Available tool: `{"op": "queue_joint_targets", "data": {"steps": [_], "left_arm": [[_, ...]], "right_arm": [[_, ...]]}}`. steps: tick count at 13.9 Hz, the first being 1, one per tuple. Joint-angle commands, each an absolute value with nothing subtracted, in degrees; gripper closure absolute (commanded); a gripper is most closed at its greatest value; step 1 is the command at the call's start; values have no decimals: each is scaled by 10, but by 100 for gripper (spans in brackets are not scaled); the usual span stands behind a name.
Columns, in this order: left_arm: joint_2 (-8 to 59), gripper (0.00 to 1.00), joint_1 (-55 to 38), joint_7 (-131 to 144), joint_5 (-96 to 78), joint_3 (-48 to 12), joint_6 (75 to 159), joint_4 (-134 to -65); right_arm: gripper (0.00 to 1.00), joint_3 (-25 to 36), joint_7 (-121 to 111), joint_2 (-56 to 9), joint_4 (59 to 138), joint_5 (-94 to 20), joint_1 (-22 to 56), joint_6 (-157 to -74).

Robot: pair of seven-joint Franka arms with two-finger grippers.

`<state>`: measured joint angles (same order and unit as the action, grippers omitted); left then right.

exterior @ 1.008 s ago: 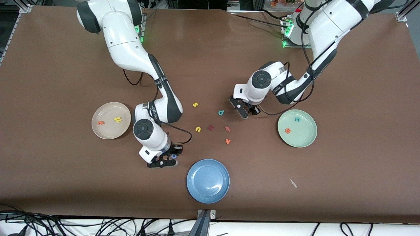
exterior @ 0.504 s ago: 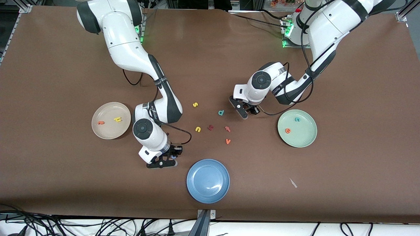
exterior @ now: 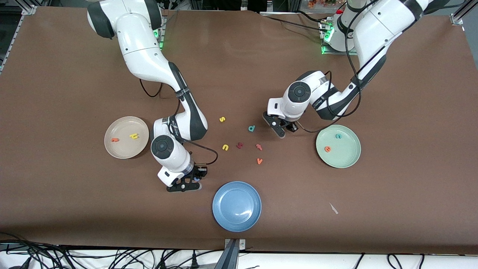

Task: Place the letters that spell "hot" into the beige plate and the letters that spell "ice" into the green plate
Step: 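Drop the blue ring on the beige plate while the left gripper drops the red letter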

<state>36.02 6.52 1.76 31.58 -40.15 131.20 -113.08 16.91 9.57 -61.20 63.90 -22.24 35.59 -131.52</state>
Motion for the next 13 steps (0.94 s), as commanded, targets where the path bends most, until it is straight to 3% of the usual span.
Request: {"op": "queue_joint_targets", "data": {"steps": [1, 4, 8, 11, 13], "left_arm": [[319, 100, 90, 24, 326, -416, 1236, -1114], [322, 100, 144, -18, 326, -415, 1227, -1096], [340, 98, 210, -88, 327, -406, 1227, -1049], [379, 98, 263, -148, 327, -403, 1228, -1019], [411, 94, 286, -160, 328, -403, 1234, -1017]], "right_arm": [[82, 163, 87, -634, 615, -236, 351, -1322], [89, 163, 104, -628, 615, -236, 351, -1311], [100, 171, 108, -585, 620, -236, 353, -1202], [100, 191, 101, -547, 669, -232, 353, -1186], [100, 197, 101, -485, 756, -231, 353, -1178]]}}
